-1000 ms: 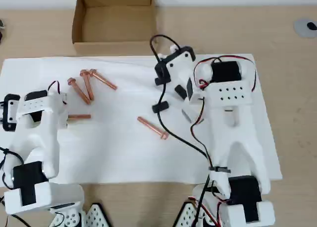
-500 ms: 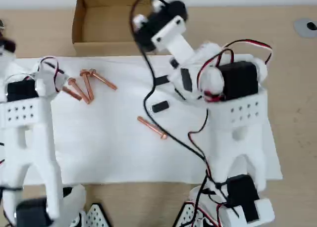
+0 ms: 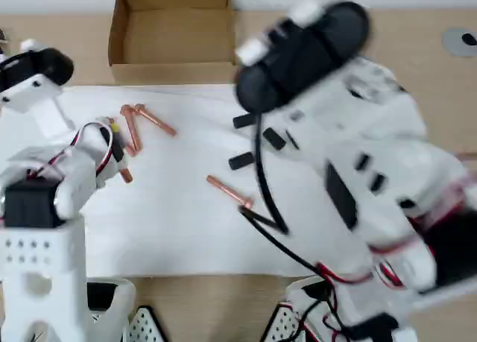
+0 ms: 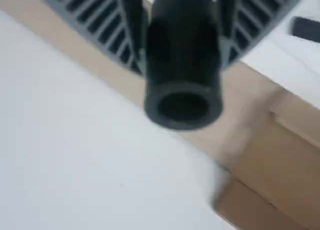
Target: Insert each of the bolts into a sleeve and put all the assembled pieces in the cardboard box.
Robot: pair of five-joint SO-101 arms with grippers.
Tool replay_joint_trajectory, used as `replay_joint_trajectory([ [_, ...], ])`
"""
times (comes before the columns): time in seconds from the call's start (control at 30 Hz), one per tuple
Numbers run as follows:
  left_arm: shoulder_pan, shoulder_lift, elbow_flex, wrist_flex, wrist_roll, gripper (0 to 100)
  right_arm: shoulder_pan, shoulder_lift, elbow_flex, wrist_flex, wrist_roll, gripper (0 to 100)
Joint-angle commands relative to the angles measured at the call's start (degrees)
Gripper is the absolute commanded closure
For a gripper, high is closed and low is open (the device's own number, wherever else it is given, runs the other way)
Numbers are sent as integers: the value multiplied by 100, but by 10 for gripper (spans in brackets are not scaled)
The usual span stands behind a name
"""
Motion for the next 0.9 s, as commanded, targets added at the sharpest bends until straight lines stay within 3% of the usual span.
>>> replay_joint_trajectory([
  [0.0, 264, -462, -290, 26, -88, 994, 462, -699, 1033, 70, -132, 988],
  [0.2, 1451, -813, 202, 9, -1477, 991, 488, -2176, 4031, -70, -1820, 988],
  [0.33, 1767, -892, 756, -571, -1327, 991, 488, -3196, 6088, -967, -2637, 988],
  [0.63, 1767, -901, 2022, -1969, -949, 991, 453, -6193, 11292, -4862, -2382, 988],
  [0.87, 1169, -901, 2312, -2391, -879, 991, -374, -8303, 14246, -7226, -1591, 988],
])
